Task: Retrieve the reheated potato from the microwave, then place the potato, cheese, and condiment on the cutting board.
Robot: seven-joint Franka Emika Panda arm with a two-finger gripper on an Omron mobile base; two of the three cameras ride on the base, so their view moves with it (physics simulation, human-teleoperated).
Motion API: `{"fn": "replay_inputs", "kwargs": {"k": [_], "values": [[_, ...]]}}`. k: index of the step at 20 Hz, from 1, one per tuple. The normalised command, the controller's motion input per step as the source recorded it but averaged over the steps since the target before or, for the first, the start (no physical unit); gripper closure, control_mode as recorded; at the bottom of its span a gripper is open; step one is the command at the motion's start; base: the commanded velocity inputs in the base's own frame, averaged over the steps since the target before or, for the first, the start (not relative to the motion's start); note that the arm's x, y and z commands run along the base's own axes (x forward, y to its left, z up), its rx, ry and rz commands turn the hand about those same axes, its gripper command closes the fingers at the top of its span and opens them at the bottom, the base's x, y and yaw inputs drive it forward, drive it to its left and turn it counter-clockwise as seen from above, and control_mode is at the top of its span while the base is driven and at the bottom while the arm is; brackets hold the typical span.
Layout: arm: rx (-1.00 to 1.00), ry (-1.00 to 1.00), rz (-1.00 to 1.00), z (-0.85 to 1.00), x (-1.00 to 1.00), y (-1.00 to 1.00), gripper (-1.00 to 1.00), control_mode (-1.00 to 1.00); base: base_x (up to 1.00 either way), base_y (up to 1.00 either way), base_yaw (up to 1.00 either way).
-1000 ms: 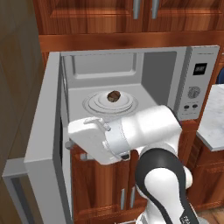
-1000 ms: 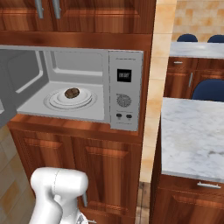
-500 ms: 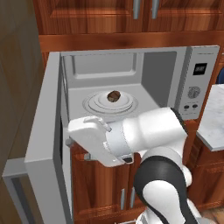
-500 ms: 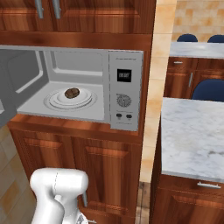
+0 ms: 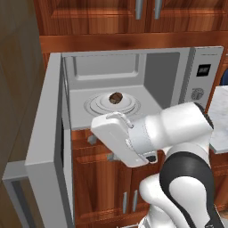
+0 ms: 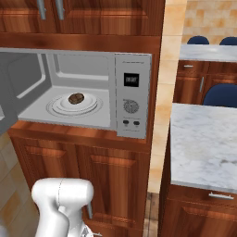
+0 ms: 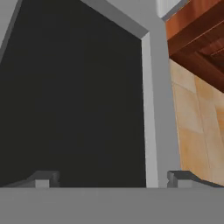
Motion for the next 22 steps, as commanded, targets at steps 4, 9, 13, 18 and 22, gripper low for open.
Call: {"fn": "replay_inputs", "kwargs": {"k": [4, 9, 13, 18, 22], "values": [[-0.10, 0.01, -0.07, 0.06, 0.04, -0.40, -1.00, -1.00, 0.00, 0.00, 0.00], [-0.17, 0.00, -0.11, 0.06, 0.05, -0.36, -1.00, -1.00, 0.00, 0.00, 0.00], [-0.14, 0.01, -0.17, 0.06, 0.19, -0.39, -1.00, -1.00, 0.00, 0.00, 0.00], [-0.06, 0.04, -0.13, 0.03, 0.30, -0.41, -1.00, -1.00, 0.00, 0.00, 0.00], [-0.01, -0.01, -0.06, 0.00, 0.43, -0.40, -1.00, -1.00, 0.00, 0.00, 0.00]]}}
